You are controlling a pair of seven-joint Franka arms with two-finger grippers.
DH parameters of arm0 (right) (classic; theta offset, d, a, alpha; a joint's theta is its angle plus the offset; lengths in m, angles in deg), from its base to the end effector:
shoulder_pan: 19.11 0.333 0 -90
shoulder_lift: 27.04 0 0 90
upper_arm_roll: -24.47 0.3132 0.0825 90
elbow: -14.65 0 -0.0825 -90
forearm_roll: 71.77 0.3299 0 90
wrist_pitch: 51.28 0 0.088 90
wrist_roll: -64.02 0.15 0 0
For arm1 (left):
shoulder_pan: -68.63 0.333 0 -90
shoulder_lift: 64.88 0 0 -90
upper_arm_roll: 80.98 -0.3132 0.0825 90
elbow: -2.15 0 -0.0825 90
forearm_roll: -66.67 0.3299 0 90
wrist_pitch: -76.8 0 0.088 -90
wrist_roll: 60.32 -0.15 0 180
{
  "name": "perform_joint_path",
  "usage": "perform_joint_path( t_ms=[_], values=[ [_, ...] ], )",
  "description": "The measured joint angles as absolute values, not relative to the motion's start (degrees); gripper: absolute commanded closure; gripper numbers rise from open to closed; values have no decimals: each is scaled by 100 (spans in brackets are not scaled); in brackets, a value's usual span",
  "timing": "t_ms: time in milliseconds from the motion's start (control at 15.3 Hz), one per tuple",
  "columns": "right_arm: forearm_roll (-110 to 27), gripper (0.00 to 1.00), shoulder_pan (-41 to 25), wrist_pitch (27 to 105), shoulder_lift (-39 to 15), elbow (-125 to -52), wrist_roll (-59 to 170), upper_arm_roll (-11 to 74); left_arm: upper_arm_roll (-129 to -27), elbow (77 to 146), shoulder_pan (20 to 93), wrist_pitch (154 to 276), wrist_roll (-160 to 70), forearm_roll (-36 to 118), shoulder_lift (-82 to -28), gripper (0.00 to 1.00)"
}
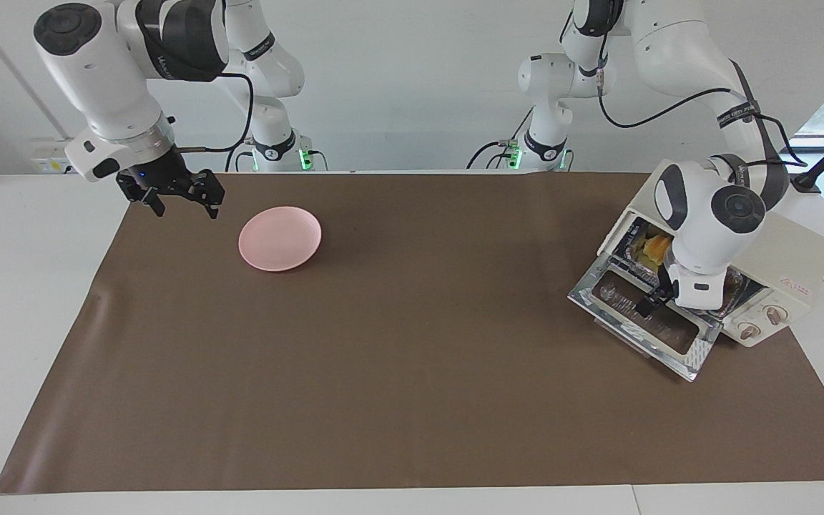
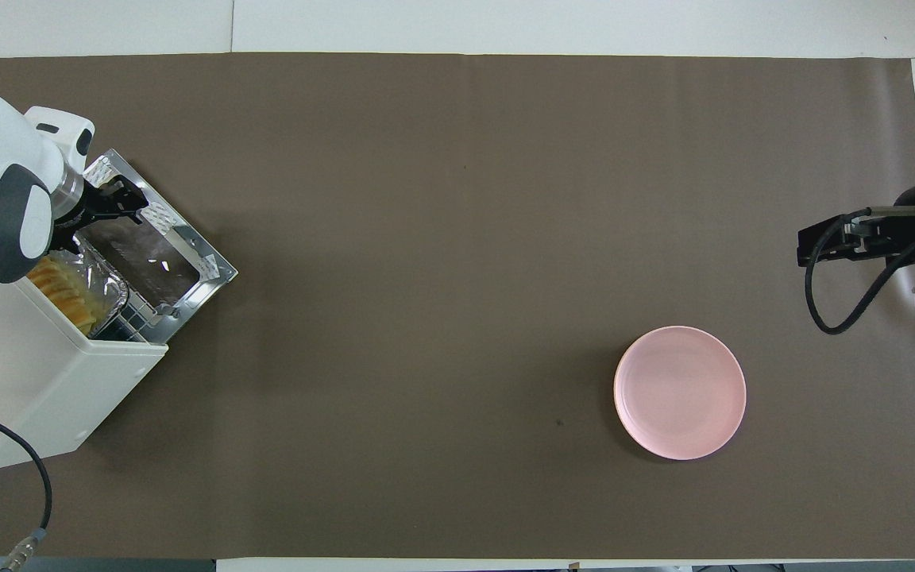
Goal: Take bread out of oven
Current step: 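Reach the left gripper into the oven and grasp the foil tray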
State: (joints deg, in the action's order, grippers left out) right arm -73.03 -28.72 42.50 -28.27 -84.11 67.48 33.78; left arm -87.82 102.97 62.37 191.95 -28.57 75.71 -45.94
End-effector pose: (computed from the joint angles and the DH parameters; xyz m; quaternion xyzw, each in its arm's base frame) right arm 0.4917 -0.0051 0.5309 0.9989 -0.0318 -0.0325 0.0136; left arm 0.5832 0.0167 0.3567 -0.9659 -0.2397 0.0140 0.0966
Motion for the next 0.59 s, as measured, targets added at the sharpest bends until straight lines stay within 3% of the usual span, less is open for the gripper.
perform_joint_path(
  t_ms=[261, 587],
  values=[
    [-7303, 0, -2872, 4250, -2827, -8411, 6748, 3378, -8782, 10305, 6286, 19205, -2857, 7671, -4594, 31],
    [-7303, 0, -2872, 4250, -2827, -8411, 6748, 3378, -8775, 10306, 6286, 19204, -2857, 7675, -4594, 51]
  ],
)
